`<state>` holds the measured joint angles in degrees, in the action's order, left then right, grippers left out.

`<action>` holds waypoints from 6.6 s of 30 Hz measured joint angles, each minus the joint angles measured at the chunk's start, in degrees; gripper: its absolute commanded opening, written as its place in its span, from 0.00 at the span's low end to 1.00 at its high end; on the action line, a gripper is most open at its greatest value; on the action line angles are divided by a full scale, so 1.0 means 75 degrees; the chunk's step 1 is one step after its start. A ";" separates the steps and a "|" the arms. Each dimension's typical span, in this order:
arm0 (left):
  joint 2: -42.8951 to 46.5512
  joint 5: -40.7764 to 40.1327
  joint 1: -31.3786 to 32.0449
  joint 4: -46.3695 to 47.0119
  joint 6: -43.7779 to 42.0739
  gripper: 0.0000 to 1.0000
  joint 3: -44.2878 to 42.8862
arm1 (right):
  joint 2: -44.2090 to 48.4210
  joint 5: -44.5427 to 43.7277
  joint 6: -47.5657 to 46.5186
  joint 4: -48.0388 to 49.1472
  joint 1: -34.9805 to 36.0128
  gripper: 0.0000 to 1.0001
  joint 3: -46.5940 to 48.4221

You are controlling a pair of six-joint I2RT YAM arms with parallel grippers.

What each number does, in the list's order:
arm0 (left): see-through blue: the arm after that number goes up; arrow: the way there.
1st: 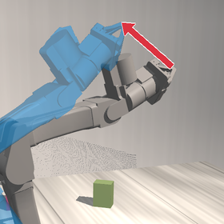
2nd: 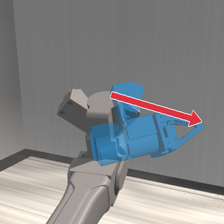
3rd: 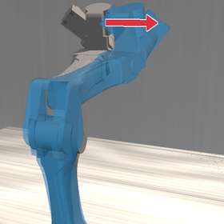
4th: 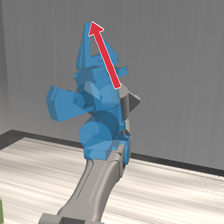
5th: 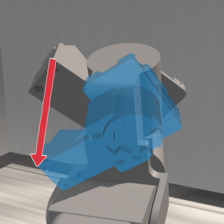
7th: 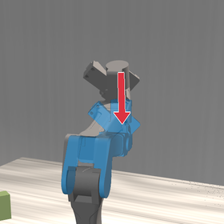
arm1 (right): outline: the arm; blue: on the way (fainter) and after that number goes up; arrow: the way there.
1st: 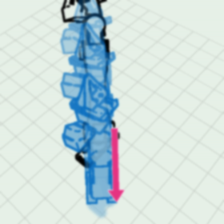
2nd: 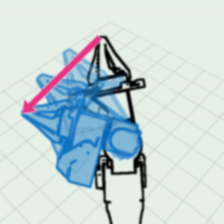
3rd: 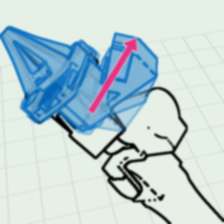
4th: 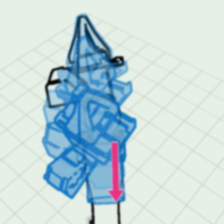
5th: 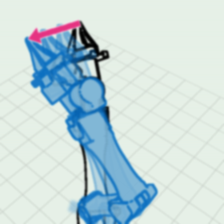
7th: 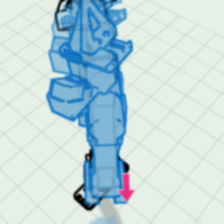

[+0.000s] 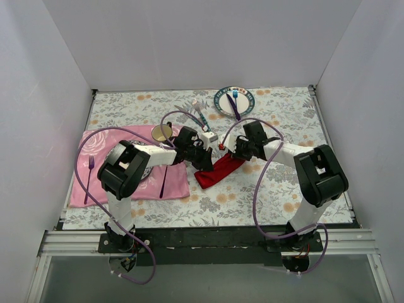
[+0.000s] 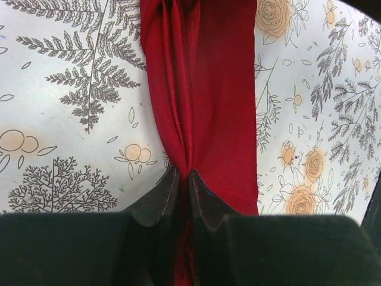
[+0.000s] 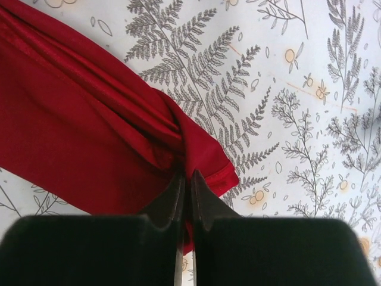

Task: Fold the napkin into a case and place the utensils inside

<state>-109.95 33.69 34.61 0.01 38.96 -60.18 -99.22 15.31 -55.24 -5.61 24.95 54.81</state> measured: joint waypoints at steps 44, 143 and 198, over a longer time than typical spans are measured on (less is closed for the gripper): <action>-0.0361 -0.0012 0.0256 0.1839 0.1049 0.52 -0.0061 | 0.1020 -0.1714 0.2970 0.1373 0.0539 0.01 -0.1524; -0.0589 -0.0055 0.0286 0.2168 0.0166 0.10 0.0064 | 0.2107 0.1594 0.3337 -0.0469 -0.0697 0.79 -0.0530; -0.0099 0.0775 -0.0358 0.1795 0.1478 0.38 0.0562 | 0.1813 -0.2967 0.0216 0.6560 0.1472 0.01 -0.5091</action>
<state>-110.69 39.51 31.92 13.47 50.04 -55.96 -85.62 -6.94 -53.63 43.59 35.99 16.62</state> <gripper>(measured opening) 0.335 0.031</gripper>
